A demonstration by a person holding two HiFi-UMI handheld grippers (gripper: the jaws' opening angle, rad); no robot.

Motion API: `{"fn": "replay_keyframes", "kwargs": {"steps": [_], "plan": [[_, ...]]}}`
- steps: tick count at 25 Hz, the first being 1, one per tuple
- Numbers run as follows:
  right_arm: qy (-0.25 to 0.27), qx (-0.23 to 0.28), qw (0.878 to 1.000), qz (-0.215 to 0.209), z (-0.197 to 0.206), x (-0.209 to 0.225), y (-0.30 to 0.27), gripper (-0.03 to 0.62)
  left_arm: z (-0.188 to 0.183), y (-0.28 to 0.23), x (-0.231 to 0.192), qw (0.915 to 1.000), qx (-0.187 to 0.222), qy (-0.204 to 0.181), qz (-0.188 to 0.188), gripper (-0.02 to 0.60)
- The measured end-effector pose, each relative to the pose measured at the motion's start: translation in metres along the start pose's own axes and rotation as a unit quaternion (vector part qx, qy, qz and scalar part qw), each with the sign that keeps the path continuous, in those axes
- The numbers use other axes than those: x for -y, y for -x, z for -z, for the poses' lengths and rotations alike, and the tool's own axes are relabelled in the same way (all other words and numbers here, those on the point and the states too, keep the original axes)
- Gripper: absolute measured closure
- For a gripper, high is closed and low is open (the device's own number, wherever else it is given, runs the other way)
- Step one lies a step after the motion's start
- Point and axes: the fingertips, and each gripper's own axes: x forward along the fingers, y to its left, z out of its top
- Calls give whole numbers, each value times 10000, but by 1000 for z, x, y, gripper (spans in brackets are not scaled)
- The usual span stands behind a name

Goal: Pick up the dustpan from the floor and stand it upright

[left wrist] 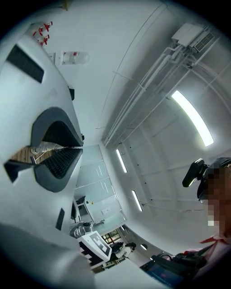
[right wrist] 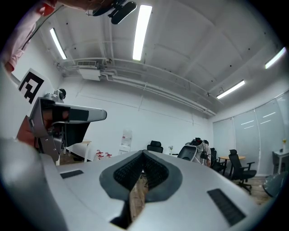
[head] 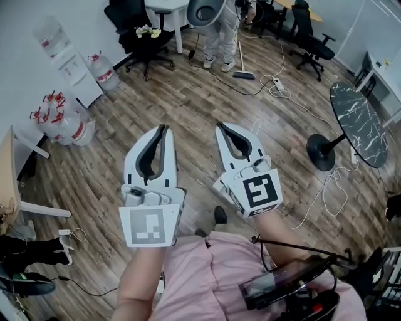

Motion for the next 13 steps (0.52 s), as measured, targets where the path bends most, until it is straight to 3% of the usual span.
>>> {"fn": "replay_keyframes", "kwargs": {"steps": [13], "plan": [[14, 27, 10000, -47, -1, -8, 8, 594, -3, 9, 3, 10000, 20, -3, 12, 558]]}}
